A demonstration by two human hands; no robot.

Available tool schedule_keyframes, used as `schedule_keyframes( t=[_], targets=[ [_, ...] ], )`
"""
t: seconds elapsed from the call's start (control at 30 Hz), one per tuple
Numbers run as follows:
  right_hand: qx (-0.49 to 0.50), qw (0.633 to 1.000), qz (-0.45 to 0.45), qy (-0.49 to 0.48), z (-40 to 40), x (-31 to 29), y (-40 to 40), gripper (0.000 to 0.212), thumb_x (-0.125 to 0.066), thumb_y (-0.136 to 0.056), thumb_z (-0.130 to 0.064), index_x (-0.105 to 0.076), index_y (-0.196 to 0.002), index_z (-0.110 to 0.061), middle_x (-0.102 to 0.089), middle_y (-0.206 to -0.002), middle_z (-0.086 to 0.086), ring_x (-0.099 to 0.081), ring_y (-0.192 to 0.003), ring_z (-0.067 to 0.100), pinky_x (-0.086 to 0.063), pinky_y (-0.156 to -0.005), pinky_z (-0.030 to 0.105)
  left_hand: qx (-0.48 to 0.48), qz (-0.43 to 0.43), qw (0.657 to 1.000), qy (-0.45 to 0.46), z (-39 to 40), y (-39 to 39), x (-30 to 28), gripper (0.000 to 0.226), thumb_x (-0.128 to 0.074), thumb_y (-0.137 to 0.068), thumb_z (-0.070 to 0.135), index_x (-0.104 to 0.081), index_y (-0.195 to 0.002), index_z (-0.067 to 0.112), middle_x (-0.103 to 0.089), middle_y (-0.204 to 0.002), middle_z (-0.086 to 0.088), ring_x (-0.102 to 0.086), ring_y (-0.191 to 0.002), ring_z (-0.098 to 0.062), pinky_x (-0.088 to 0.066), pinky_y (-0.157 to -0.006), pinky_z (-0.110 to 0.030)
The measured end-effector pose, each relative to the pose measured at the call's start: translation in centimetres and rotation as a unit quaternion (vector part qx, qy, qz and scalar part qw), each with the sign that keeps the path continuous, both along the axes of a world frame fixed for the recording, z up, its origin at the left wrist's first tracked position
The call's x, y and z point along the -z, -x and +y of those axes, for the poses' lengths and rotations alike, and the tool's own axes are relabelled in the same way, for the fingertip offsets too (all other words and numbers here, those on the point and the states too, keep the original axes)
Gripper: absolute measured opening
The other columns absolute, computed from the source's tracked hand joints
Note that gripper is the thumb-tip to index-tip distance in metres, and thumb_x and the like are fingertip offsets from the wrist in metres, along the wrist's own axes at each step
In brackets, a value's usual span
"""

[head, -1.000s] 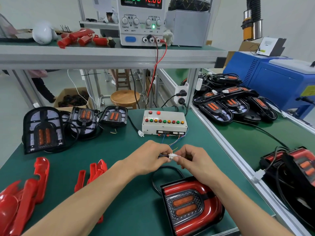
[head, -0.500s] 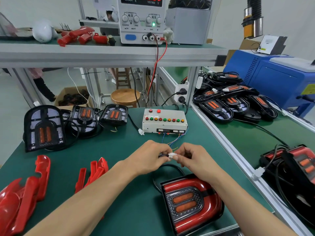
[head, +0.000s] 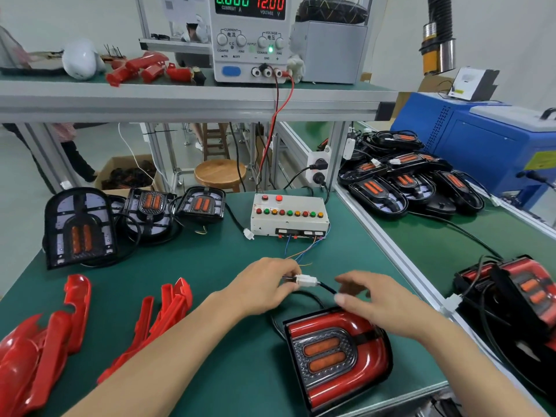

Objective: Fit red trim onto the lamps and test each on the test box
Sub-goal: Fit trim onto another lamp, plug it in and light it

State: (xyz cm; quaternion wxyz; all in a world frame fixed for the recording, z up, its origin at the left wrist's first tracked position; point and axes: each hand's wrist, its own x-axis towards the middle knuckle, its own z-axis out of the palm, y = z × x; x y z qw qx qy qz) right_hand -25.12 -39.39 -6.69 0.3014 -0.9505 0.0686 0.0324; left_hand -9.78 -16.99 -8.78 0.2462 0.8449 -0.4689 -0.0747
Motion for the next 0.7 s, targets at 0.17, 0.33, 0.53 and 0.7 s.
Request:
schedule_keyframes(
  t=[0.17, 0.33, 0.53, 0.7],
  targets=[
    [-0.033, 0.994, 0.106, -0.001, -0.9, -0.1, 2.3, 0.074, -0.069, -0.089, -0.061, -0.041, -0.151, -0.032, -0.052, -0.143, -0.016, -0.052, -0.130, 0.000, -0.040, -0.100, 0.013, 0.005, -0.021, 1.000, -0.022, -0.1, 0.1, 0.5, 0.016, -0.060, -0.100, 0.034, -0.062, -0.112, 0.025, -0.058, -0.118, 0.008, -0.055, -0.111, -0.016, -0.047, -0.099, -0.040],
    [-0.024, 0.982, 0.139, -0.122, -2.0, -0.6, 3.3, 0.050, -0.079, -0.086, -0.048, -0.064, -0.128, -0.024, -0.073, -0.120, -0.008, -0.068, -0.109, 0.002, -0.053, -0.100, 0.027, 0.026, -0.024, 0.996, -0.082, -0.3, 0.1, 0.8, 0.015, -0.054, -0.103, 0.033, -0.054, -0.113, 0.021, -0.039, -0.158, 0.001, -0.035, -0.142, -0.021, -0.033, -0.114, -0.038],
    [-0.029, 0.965, 0.140, -0.220, -2.8, 0.4, 5.1, 0.067, -0.085, -0.071, -0.059, -0.066, -0.105, -0.005, -0.075, -0.101, 0.010, -0.071, -0.092, 0.019, -0.055, -0.089, 0.042, 0.020, -0.042, 0.990, -0.132, -0.9, 0.1, 0.8, 0.018, -0.047, -0.103, 0.038, -0.053, -0.112, 0.024, -0.057, -0.111, -0.005, -0.051, -0.110, -0.028, -0.043, -0.095, -0.044],
    [0.001, 0.922, 0.067, -0.382, -3.3, 2.0, 6.8, 0.068, -0.087, -0.071, -0.058, -0.069, -0.110, -0.005, -0.072, -0.109, 0.016, -0.068, -0.100, 0.030, -0.050, -0.096, 0.046, 0.052, -0.055, 0.994, -0.081, -0.4, 0.2, 1.1, 0.017, -0.054, -0.100, 0.035, -0.059, -0.114, 0.026, -0.063, -0.112, 0.003, -0.054, -0.110, -0.019, -0.042, -0.096, -0.036]
  ],
)
